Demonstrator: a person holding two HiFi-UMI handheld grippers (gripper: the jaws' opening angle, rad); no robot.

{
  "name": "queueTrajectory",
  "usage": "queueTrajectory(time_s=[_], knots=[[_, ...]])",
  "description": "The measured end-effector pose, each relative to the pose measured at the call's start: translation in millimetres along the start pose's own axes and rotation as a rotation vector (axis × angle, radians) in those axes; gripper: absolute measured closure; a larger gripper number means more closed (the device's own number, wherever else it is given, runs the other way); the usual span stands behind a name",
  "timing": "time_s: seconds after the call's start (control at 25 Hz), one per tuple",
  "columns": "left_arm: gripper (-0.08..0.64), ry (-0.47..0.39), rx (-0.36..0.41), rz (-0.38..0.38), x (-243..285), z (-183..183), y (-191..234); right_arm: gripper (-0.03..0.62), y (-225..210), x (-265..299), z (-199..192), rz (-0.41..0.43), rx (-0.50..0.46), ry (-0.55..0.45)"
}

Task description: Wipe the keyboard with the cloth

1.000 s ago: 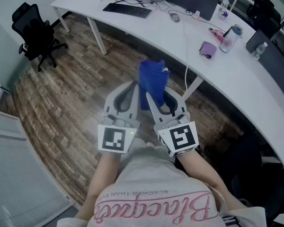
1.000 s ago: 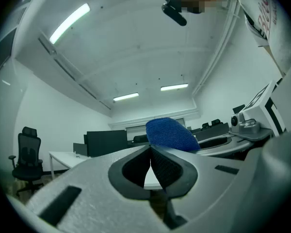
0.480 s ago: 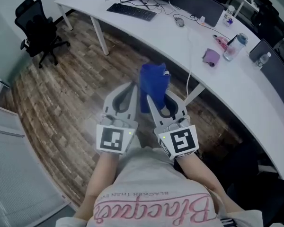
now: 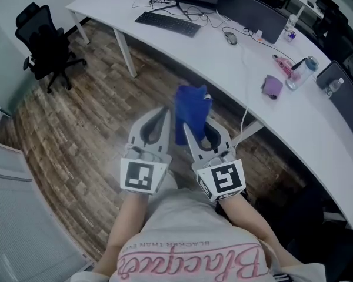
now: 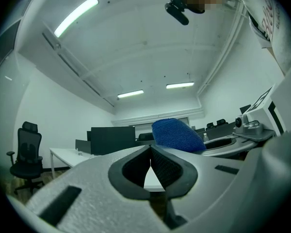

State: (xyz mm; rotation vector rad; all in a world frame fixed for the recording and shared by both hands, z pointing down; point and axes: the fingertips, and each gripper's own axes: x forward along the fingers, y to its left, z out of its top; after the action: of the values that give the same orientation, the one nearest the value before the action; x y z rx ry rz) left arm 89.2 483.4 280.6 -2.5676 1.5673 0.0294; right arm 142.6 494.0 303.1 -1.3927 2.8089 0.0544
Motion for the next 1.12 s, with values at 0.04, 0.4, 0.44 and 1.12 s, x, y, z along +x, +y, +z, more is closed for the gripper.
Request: queueTrajectory(time_s=[0.04, 0.4, 0.44, 1.12], knots=[[0.554, 0.001, -0.001, -0.002, 6, -2, 9, 0.495, -1, 10, -1, -0.001, -0.001, 0.005], [0.555, 0.041, -0.03, -0.035, 60, -28, 92, 0.495, -10, 106, -24, -0.034, 0.025, 0.075], [0.554, 0.043, -0.039, -0.039, 66, -31, 102, 0.495, -11, 117, -26, -0.039, 0.027, 0.081], [0.554, 0.031, -0.08, -0.124, 138, -53, 234, 0.495, -17, 271, -23, -0.102, 0.02, 0.097]])
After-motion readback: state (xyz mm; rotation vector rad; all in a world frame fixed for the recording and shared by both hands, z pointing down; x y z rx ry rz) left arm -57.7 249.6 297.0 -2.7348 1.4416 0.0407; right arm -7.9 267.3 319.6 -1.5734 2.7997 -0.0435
